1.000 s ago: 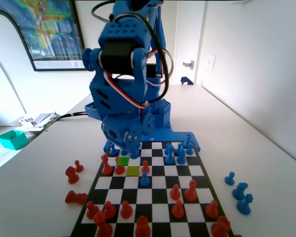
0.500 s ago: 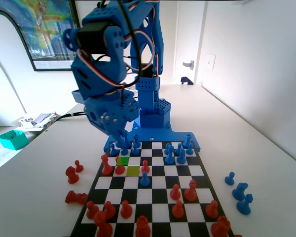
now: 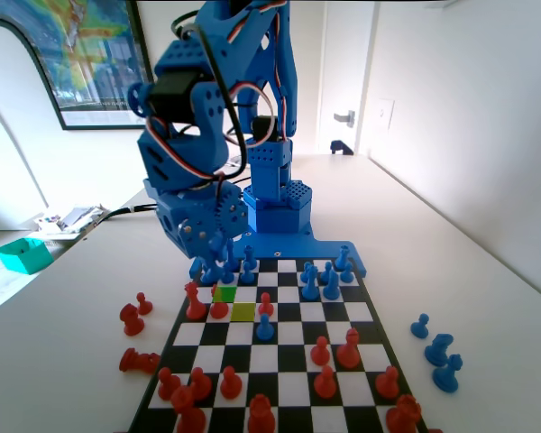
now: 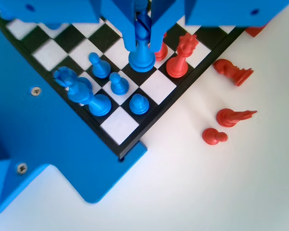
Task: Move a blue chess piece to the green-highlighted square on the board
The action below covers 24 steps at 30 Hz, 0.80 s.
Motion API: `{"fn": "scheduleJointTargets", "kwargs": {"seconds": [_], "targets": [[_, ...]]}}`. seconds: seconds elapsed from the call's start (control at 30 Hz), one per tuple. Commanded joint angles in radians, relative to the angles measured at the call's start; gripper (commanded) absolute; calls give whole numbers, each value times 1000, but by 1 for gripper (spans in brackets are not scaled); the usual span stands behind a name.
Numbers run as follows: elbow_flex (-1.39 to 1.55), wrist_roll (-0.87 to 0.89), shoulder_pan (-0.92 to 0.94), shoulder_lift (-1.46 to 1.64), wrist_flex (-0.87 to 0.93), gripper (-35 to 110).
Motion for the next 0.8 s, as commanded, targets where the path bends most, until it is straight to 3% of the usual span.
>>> {"fn": "scheduleJointTargets", "kwargs": {"seconds": [0.0, 0.2, 0.77], "targets": [[58, 6, -3, 38, -83, 1], [140, 32, -14, 37, -204, 1], [143, 60, -23, -9, -272, 2]]}}
